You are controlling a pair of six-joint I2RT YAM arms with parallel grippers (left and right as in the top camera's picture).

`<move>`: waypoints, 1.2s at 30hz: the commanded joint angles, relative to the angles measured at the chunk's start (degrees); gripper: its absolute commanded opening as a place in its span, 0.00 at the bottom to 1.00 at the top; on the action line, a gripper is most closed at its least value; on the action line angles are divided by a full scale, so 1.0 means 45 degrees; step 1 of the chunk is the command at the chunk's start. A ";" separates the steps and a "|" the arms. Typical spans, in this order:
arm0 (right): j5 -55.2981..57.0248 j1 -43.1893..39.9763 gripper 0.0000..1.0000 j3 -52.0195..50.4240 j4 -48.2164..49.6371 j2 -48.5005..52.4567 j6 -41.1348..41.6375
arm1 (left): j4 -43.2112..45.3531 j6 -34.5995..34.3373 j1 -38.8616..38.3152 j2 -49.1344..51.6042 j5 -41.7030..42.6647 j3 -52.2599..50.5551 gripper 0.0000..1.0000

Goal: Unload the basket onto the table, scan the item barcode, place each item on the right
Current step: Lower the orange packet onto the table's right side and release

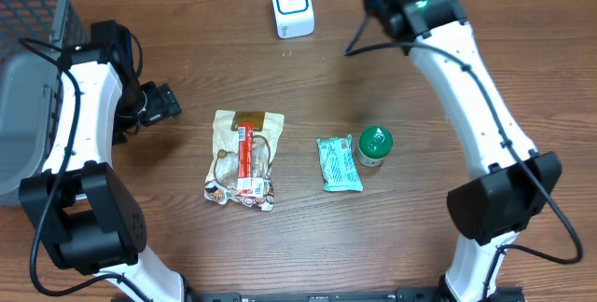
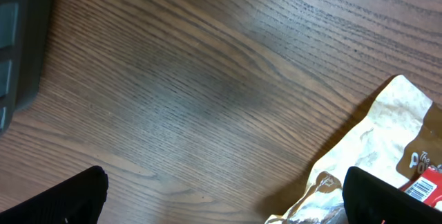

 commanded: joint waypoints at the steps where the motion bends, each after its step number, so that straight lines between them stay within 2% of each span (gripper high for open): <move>1: -0.2351 -0.1851 0.04 0.0000 -0.2161 0.0107 0.3201 | 0.0005 0.0049 0.0068 -0.0243 -0.0112 0.0185 1.00; 5: -0.4993 -0.3390 0.04 -0.0141 -0.3774 0.0272 0.3211 | 0.0005 0.0049 0.0068 -0.0243 -0.0112 0.0185 1.00; 10: -0.5697 -0.4983 0.04 -0.1608 -0.4639 0.0296 0.3211 | 0.0000 0.0049 0.0068 -0.0243 -0.0112 0.0185 1.00; 14: -0.5697 -0.5736 0.06 -0.3410 -0.4167 0.0296 0.3215 | 0.0000 0.0049 0.0068 -0.0243 -0.0112 0.0185 1.00; 21: -0.5693 -0.6358 0.10 -0.6887 -0.1622 0.0296 0.3211 | 0.0005 0.0049 0.0068 -0.0243 -0.0112 0.0185 1.00; 22: -0.5693 -0.6416 0.37 -0.7242 -0.1219 0.0291 0.3206 | 0.0005 0.0049 0.0068 -0.0243 -0.0112 0.0185 1.00; 23: -0.5688 -0.6431 0.53 -0.7329 -0.1112 0.0291 0.3201 | 0.0005 0.0049 0.0068 -0.0243 -0.0112 0.0185 1.00; 24: -0.5683 -0.6455 0.65 -0.7373 -0.1035 0.0291 0.3201 | 0.0005 0.0049 0.0068 -0.0243 -0.0112 0.0185 1.00; 27: -0.5688 -0.6470 0.89 -0.7271 -0.1001 0.0272 0.3201 | 0.0000 0.0049 0.0068 -0.0243 -0.0112 0.0185 1.00; 29: -0.5693 -0.6470 1.00 -0.6936 -0.1180 0.0151 0.3206 | 0.0000 0.0049 0.0068 -0.0243 -0.0112 0.0185 1.00; 36: -0.6363 -0.6460 1.00 -0.5226 -0.2351 -0.1962 0.3201 | 0.0005 0.0049 0.0068 -0.0243 -0.0112 0.0185 1.00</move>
